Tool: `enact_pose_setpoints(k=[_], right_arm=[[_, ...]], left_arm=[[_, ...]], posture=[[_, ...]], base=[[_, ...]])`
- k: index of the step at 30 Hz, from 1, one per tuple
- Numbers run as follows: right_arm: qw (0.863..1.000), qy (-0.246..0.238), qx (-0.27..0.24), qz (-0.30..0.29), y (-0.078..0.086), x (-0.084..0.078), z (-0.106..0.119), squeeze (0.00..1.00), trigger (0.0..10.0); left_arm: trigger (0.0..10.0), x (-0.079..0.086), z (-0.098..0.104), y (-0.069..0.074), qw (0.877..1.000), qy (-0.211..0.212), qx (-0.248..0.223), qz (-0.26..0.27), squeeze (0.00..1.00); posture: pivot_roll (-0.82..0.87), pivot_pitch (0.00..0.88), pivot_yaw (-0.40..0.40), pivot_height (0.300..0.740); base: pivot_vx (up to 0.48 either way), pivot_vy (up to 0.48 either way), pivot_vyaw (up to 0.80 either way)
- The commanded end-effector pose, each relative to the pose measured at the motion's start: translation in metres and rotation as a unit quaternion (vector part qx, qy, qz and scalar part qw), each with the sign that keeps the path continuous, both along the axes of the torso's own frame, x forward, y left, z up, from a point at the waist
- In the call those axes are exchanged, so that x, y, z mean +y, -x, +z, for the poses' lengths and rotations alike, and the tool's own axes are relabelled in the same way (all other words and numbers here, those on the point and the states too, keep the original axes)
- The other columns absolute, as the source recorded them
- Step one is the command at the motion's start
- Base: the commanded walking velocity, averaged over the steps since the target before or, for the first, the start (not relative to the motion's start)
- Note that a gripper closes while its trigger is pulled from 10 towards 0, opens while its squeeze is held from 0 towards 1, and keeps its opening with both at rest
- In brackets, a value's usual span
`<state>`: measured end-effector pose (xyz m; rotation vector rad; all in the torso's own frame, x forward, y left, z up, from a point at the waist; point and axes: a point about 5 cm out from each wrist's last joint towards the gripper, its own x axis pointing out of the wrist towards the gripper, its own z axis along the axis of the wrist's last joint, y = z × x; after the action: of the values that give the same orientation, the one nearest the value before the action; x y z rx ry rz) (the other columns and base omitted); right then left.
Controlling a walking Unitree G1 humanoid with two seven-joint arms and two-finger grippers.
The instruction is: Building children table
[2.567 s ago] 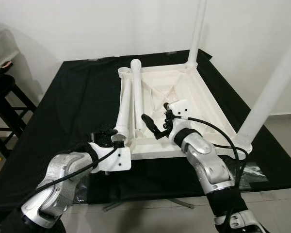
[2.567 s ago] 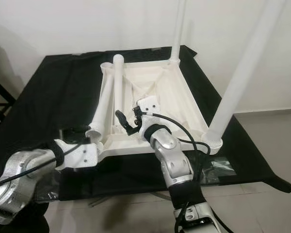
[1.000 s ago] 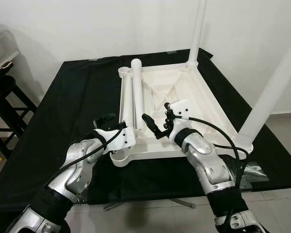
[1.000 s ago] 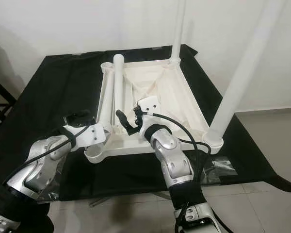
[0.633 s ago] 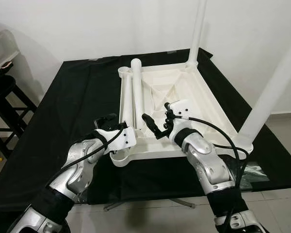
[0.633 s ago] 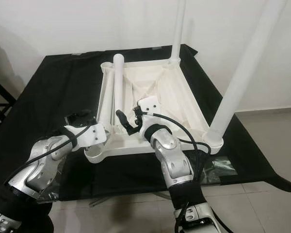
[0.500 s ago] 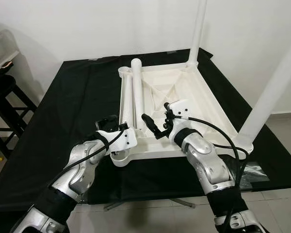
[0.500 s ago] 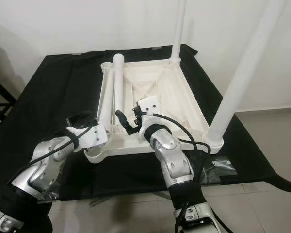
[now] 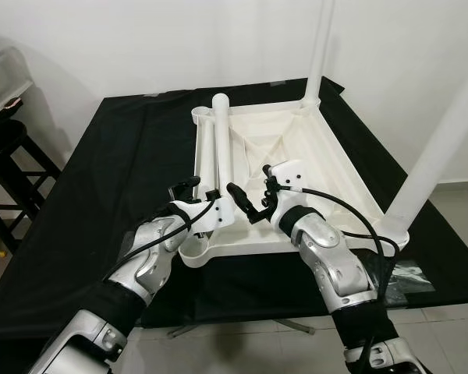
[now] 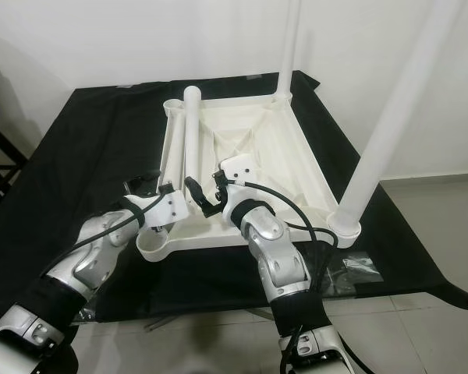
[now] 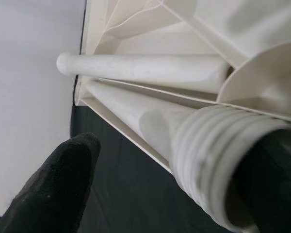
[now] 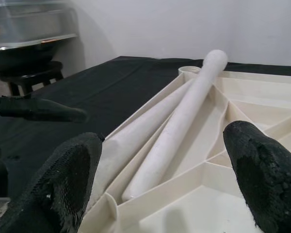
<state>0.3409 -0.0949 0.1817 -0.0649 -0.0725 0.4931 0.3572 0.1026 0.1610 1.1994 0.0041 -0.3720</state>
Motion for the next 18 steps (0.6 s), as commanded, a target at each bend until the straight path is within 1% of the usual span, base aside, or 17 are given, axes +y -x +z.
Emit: enact_pose_setpoints(k=[1, 3, 4, 5, 6, 12, 17, 18], right_arm=[[1.0, 0.002, 0.006, 0.006, 0.002, 0.004, -0.002, 0.0, 10.0], [1.0, 0.002, 0.007, 0.006, 0.002, 0.004, -0.002, 0.0, 10.0], [1.0, 0.002, 0.007, 0.006, 0.002, 0.004, -0.002, 0.0, 10.0], [1.0, 0.002, 0.007, 0.006, 0.002, 0.004, -0.002, 0.0, 10.0], [1.0, 0.002, 0.007, 0.005, 0.002, 0.004, -0.002, 0.0, 10.0], [1.0, 0.004, 0.008, 0.002, 0.001, 0.001, -0.002, 0.0, 10.0], [1.0, 0.004, 0.006, 0.001, 0.0, 0.0, -0.001, 0.0, 10.0], [1.0, 0.004, 0.005, 0.001, 0.0, 0.001, 0.0, 0.0, 10.0]], left_arm=[[10.0, 0.001, -0.009, -0.004, 1.0, -0.017, 0.004, 0.01, 0.0], [10.0, 0.001, -0.011, -0.007, 1.0, -0.019, 0.002, 0.015, 0.0], [7.8, 0.001, -0.012, -0.01, 1.0, -0.02, -0.001, 0.021, 0.0], [7.8, 0.001, -0.012, -0.01, 1.0, -0.02, -0.001, 0.021, 0.0], [0.0, 0.002, -0.013, -0.012, 0.999, -0.021, -0.002, 0.026, 0.0], [0.0, 0.007, -0.011, -0.016, 0.998, -0.015, -0.022, 0.049, 0.0], [0.0, 0.011, -0.012, -0.016, 0.998, -0.012, -0.028, 0.055, 0.0], [0.0, 0.014, -0.012, -0.015, 0.998, -0.01, -0.03, 0.06, 0.0]], posture=[[-0.03, 0.085, 0.058, 0.74], [-0.03, 0.085, 0.058, 0.74], [-0.04, 0.086, 0.06, 0.74], [-0.04, 0.086, 0.06, 0.74], [-0.04, 0.086, 0.059, 0.74], [-0.05, 0.086, 0.056, 0.74], [-0.04, 0.083, 0.055, 0.74], [-0.04, 0.08, 0.054, 0.74]], base=[[0.0, 0.0, 0.0], [0.0, 0.0, 0.0], [0.0, 0.0, 0.0], [0.0, 0.0, 0.0], [0.0, 0.0, 0.0], [0.0, 0.0, 0.0], [0.0, 0.0, 0.0], [0.0, 0.0, 0.0]])
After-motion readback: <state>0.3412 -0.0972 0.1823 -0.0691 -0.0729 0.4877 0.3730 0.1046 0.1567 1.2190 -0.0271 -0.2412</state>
